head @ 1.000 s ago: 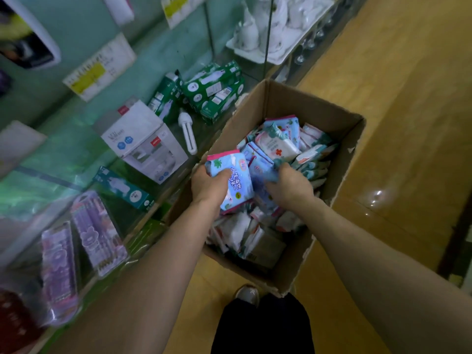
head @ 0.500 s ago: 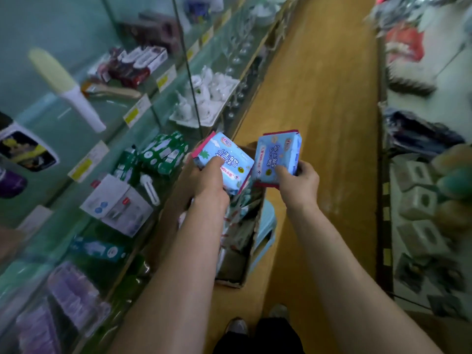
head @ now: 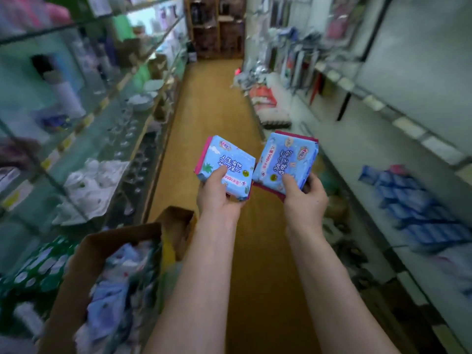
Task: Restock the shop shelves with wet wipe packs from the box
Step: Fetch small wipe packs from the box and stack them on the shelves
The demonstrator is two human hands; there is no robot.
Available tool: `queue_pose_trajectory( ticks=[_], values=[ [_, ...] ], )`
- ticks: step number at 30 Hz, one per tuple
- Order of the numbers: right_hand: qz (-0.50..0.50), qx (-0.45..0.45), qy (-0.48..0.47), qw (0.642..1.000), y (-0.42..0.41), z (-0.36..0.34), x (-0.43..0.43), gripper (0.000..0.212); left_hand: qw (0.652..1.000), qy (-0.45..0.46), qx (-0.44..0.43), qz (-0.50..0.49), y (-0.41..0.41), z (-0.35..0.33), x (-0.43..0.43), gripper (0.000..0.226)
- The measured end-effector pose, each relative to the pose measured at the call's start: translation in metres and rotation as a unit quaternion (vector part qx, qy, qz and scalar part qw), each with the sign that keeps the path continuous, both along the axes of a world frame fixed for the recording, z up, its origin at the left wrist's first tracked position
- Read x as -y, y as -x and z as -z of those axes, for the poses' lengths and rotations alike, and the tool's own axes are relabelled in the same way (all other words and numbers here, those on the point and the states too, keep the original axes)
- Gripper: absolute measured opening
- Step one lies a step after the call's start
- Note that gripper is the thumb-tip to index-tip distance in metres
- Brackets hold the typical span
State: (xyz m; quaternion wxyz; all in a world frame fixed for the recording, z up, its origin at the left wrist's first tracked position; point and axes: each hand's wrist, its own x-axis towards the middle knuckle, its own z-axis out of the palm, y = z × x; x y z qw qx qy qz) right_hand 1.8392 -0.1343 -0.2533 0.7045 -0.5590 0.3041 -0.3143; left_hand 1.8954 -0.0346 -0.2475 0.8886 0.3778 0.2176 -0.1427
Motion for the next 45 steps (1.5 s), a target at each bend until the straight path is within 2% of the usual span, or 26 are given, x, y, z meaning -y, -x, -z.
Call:
queue_pose_trajectory(
  ticks=[5, 8, 14, 19, 25, 29, 33, 36, 38, 40, 42, 45],
  values=[
    [0.079, 0.038, 0.023, 0.996, 0.026, -0.025, 0.098, 0.026, 0.995, 0.039, 0.019, 0.092, 0.016, -0.033, 0.107, 0.021],
    [0.111, 0.061, 0.023, 0.992, 0.046, -0.033, 0.145, 0.015, 0.988, 0.062, 0.024, 0.136, 0.028, -0.043, 0.161, 0.013],
    [0.208, 0.080, 0.015, 0.975, 0.089, -0.045, 0.237, 0.018, 0.968, 0.080, 0.030, 0.235, 0.050, -0.051, 0.271, 0.038],
    [0.299, 0.050, 0.032, 0.953, 0.116, -0.050, 0.296, 0.017, 0.946, 0.087, 0.032, 0.310, 0.069, -0.065, 0.341, 0.030],
    [0.395, 0.031, 0.070, 0.916, 0.136, -0.053, 0.353, 0.016, 0.907, 0.058, 0.028, 0.415, 0.079, -0.075, 0.425, 0.022],
    [0.444, 0.052, 0.045, 0.894, 0.137, -0.052, 0.381, 0.017, 0.862, 0.079, 0.060, 0.497, 0.077, -0.075, 0.469, 0.025],
    [0.482, 0.042, 0.024, 0.875, 0.131, -0.047, 0.413, 0.023, 0.824, 0.051, 0.082, 0.558, 0.069, -0.074, 0.513, 0.022],
    [0.497, 0.063, -0.010, 0.866, 0.128, -0.047, 0.438, 0.019, 0.787, 0.022, 0.082, 0.611, 0.058, -0.077, 0.544, 0.017],
    [0.491, 0.110, -0.065, 0.862, 0.133, -0.050, 0.456, 0.011, 0.768, 0.012, 0.081, 0.635, 0.045, -0.077, 0.566, 0.013],
    [0.462, 0.142, -0.125, 0.866, 0.143, -0.051, 0.474, 0.013, 0.755, 0.029, 0.069, 0.651, 0.034, -0.075, 0.586, 0.013],
    [0.430, 0.125, -0.155, 0.881, 0.152, -0.049, 0.490, 0.019, 0.745, 0.051, 0.051, 0.664, 0.026, -0.072, 0.607, 0.024],
    [0.382, 0.040, -0.154, 0.910, 0.160, -0.050, 0.507, 0.014, 0.720, 0.029, 0.059, 0.691, 0.025, -0.066, 0.634, 0.036]
  ],
)
